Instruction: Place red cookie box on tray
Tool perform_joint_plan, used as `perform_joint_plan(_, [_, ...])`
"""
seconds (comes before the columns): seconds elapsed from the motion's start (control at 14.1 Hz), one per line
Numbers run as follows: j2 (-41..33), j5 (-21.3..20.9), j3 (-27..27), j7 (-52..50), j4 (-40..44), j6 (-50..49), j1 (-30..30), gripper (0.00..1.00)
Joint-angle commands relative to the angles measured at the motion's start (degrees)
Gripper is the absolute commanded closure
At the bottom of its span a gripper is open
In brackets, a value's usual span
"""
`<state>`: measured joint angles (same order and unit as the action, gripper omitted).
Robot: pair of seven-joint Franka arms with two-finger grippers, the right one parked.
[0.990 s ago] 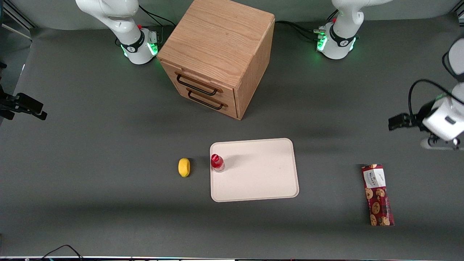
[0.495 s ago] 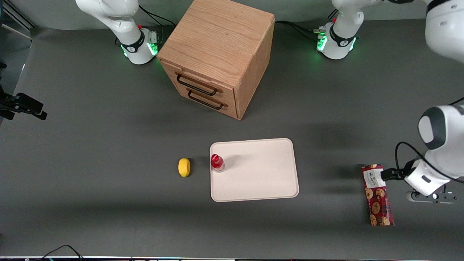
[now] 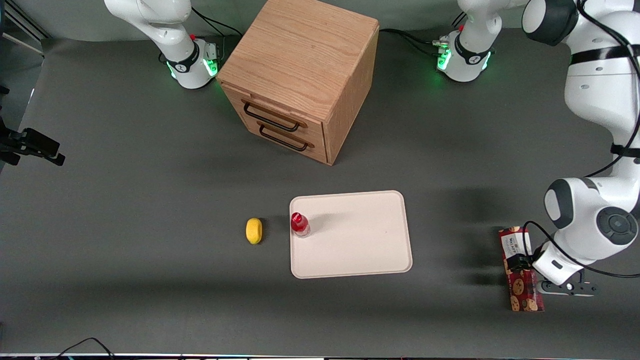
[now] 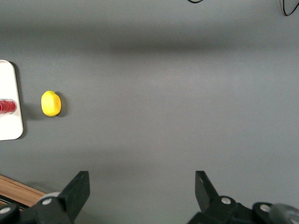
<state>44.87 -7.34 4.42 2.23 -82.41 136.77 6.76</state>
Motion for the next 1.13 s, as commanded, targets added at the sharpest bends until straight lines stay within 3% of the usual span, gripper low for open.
perform_joint_plan(0.0, [2.41, -0.56, -1.96, -0.03, 1.64, 3.31, -1.75, 0.00])
perform_joint_plan(0.07, [2.59, -0.48, -2.05, -0.39, 1.64, 3.59, -1.84, 0.00])
perform_joint_plan(0.14, [2.59, -0.39, -2.05, -0.39, 1.64, 3.33, -1.84, 0.10])
perform_joint_plan(0.49, [2.94, 4.35, -2.05, 0.05, 1.20, 2.89, -1.75, 0.96])
perform_joint_plan(0.57, [2.86, 4.36, -2.05, 0.22, 1.20, 2.89, -1.75, 1.00])
perform_joint_plan(0.85, [2.07, 3.39, -2.05, 0.23, 1.29, 2.10, -1.84, 1.00])
perform_joint_plan(1.06, [-0.82, 2.95, -1.79, 0.23, 3.03, -6.83, -2.01, 1.00])
